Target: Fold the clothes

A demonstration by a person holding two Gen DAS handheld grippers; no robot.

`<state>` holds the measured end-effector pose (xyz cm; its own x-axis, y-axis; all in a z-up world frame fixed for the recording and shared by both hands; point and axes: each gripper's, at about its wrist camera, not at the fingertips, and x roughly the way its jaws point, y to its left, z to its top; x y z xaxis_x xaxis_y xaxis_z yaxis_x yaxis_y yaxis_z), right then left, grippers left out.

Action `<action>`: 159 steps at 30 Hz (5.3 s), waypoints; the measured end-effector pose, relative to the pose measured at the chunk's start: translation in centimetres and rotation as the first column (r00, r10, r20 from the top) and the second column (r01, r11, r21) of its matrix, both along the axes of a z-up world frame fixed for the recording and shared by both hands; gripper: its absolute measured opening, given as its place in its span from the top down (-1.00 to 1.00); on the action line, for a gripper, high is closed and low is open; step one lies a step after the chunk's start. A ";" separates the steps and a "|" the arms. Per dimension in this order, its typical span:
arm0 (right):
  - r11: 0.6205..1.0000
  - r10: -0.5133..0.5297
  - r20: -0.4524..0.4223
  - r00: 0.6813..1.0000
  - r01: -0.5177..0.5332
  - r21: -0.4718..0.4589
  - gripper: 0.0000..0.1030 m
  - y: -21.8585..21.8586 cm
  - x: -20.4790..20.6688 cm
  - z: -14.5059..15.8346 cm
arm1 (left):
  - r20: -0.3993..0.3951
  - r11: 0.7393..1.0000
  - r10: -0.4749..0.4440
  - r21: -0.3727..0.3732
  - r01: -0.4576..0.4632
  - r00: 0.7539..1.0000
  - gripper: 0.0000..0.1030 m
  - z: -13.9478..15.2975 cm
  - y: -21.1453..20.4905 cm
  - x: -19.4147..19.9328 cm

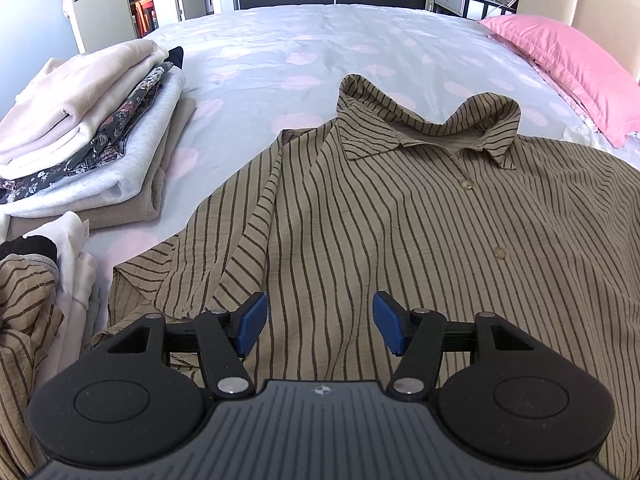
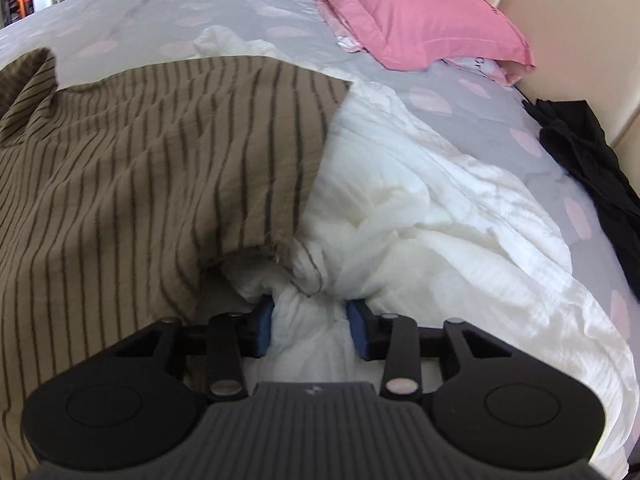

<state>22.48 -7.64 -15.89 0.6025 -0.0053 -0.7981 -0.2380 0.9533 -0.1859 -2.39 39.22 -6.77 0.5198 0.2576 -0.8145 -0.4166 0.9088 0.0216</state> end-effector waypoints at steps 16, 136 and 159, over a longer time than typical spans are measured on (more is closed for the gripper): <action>0.927 -0.336 0.092 0.937 0.346 -0.145 0.45 -11.0 13.2 -0.7 | -0.093 1.000 0.005 0.027 -0.002 0.996 -0.10 -2.8 0.2 1.5; 0.652 0.577 -0.475 0.664 -0.725 -0.222 0.98 -8.1 -29.8 7.8 | 0.183 0.986 -0.156 -0.022 0.163 0.971 -0.10 4.9 -9.6 -4.1; 0.331 0.750 -0.428 0.504 -0.847 -0.416 0.43 -3.6 -34.8 9.5 | 0.139 0.983 -0.168 -0.049 0.177 0.976 -0.10 5.4 -6.9 -8.3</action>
